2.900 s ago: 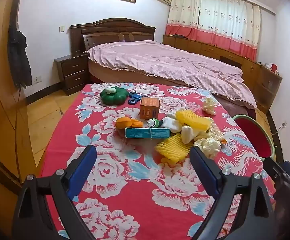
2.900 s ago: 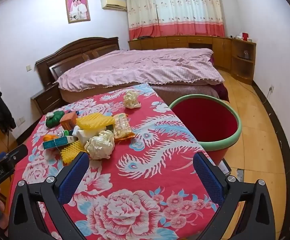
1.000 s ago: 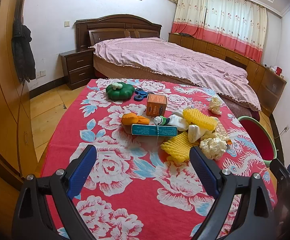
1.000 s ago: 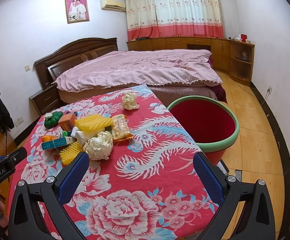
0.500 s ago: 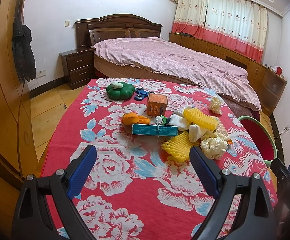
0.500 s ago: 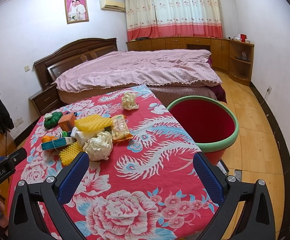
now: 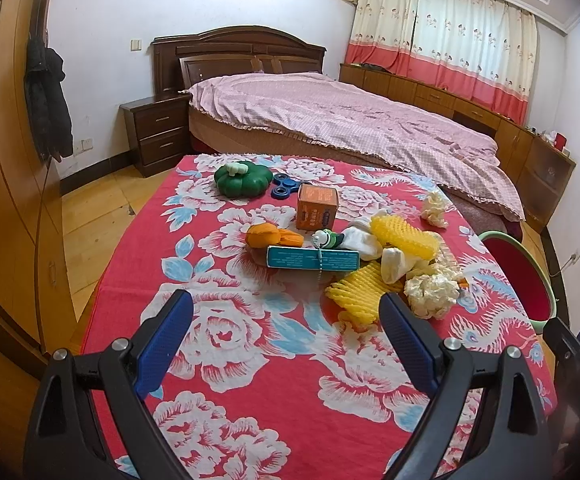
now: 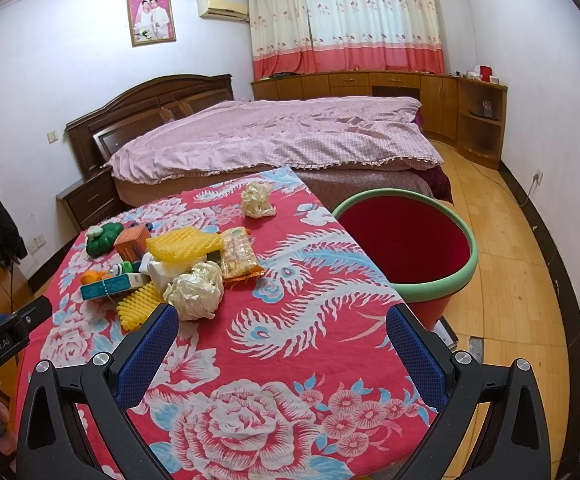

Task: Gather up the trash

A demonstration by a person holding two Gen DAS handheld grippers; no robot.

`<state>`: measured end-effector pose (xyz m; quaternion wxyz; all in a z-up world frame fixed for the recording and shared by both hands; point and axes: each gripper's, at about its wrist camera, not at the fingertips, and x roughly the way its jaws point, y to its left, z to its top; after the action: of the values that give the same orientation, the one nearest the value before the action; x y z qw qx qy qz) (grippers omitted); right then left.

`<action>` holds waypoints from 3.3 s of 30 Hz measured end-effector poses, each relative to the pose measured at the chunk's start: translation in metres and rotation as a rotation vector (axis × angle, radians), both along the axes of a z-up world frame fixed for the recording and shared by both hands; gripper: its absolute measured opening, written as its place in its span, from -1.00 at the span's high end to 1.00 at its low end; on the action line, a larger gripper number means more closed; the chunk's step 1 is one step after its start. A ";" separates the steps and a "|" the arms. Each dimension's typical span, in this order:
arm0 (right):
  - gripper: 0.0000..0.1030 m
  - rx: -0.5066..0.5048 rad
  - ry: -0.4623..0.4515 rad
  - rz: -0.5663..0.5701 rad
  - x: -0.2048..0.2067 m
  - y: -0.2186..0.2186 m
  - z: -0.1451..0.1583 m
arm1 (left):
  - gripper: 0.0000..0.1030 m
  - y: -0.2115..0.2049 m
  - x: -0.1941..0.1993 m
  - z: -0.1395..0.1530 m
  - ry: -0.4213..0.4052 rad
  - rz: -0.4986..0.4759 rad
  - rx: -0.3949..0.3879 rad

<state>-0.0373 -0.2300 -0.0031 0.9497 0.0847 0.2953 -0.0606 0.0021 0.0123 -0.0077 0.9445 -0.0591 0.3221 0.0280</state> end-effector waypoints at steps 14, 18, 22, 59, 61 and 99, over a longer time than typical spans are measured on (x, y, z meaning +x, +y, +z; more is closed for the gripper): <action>-1.00 0.014 0.033 0.013 0.019 0.001 -0.005 | -0.83 0.013 0.019 -0.003 0.044 0.037 -0.002; -1.00 0.022 0.041 0.031 0.030 0.001 -0.004 | -0.83 0.020 0.031 -0.002 0.059 0.043 -0.013; -1.00 0.026 0.051 0.043 0.044 -0.002 -0.002 | -0.83 0.024 0.048 0.001 0.071 0.044 -0.012; -1.00 0.004 0.283 0.042 0.262 0.000 -0.039 | -0.72 -0.017 0.219 -0.045 0.224 -0.171 -0.005; -0.99 0.005 0.292 0.059 0.272 0.001 -0.042 | -0.69 -0.019 0.221 -0.046 0.222 -0.168 0.001; 0.68 0.064 0.169 0.162 0.234 -0.011 -0.002 | -0.06 -0.031 0.185 0.001 0.134 -0.198 -0.070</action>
<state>0.1963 -0.2408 -0.0052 0.9201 0.0856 0.3818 0.0189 0.1872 -0.0191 -0.0064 0.9163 -0.0581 0.3896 -0.0729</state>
